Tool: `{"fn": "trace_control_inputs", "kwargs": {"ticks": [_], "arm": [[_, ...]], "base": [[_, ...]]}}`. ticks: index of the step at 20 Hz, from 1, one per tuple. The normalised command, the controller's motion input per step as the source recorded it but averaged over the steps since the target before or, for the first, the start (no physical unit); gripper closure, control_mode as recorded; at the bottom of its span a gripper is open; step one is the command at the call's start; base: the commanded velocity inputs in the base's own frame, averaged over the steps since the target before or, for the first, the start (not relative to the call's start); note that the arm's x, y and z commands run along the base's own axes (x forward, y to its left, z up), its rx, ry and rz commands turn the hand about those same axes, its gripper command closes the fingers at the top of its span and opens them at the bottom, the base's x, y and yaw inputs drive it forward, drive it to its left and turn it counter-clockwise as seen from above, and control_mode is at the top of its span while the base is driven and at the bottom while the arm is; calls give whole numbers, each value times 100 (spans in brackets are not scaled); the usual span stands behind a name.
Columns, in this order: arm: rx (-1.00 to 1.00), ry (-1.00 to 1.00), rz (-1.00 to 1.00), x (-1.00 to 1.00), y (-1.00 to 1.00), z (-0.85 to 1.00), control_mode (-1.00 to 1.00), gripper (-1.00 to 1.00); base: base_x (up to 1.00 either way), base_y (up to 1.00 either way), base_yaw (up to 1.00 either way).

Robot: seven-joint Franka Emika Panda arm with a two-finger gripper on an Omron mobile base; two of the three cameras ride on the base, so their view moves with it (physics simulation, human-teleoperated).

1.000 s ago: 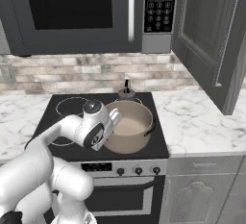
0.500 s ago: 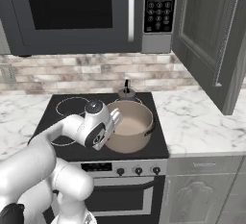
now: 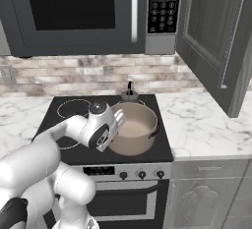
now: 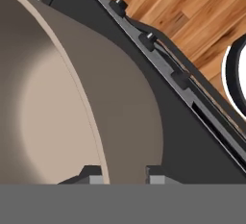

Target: Pick the kettle from the cabinet and place it on a stove burner. Then pick the pot from the counter and place it on another stove burner. Finally, turn both burners on.

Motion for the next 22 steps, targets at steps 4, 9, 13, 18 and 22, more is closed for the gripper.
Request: {"fn": "trace_control_inputs", "kwargs": {"ticks": [4,9,13,18,22], "arm": [[0,0,0,8,-13,0,-100,100],[0,0,0,10,-10,-3,-100,100],[0,0,0,9,-2,-3,-100,-100],[0,0,0,0,-3,0,-100,-100],[0,-4,0,-14,-8,0,-100,-100]], "base": [[0,0,0],[0,0,0],[0,0,0],[0,0,0],[0,0,0]]}}
